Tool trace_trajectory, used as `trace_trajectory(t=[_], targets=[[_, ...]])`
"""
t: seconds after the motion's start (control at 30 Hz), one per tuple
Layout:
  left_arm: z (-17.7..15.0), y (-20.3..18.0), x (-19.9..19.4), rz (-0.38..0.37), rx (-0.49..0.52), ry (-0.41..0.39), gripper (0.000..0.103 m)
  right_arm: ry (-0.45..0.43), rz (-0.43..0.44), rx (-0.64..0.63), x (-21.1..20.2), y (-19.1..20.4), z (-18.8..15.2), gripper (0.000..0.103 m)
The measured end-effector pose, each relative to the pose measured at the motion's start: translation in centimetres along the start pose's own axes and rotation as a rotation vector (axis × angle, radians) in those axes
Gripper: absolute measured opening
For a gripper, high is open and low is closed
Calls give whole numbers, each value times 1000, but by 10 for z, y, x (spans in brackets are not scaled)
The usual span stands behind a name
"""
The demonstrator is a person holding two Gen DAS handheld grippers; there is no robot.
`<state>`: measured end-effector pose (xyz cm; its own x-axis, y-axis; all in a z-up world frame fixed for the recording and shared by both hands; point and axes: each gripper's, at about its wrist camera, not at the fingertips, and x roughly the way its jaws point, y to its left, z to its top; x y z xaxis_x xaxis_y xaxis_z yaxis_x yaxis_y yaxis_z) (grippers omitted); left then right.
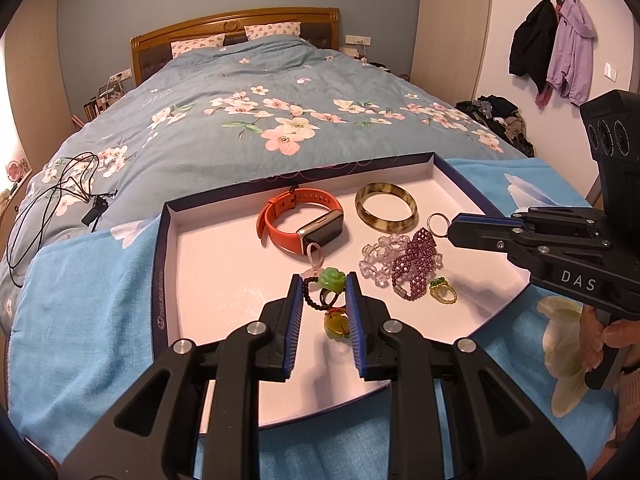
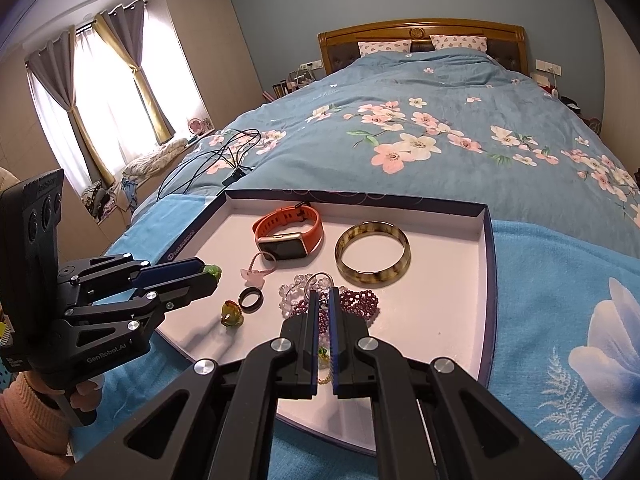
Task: Organize jewelry
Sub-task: 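Lower the green-bead cord ring into the box with the left tool while the right tool lowers the silver ring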
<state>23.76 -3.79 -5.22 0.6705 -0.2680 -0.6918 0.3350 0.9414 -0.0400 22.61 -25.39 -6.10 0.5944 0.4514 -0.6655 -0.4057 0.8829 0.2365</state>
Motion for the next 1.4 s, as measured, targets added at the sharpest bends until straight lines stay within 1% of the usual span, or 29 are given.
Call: trace_trajectory(t=[1.4], targets=[[1, -2, 14, 6, 1, 35, 22, 41, -2, 9, 15, -2, -1, 3]])
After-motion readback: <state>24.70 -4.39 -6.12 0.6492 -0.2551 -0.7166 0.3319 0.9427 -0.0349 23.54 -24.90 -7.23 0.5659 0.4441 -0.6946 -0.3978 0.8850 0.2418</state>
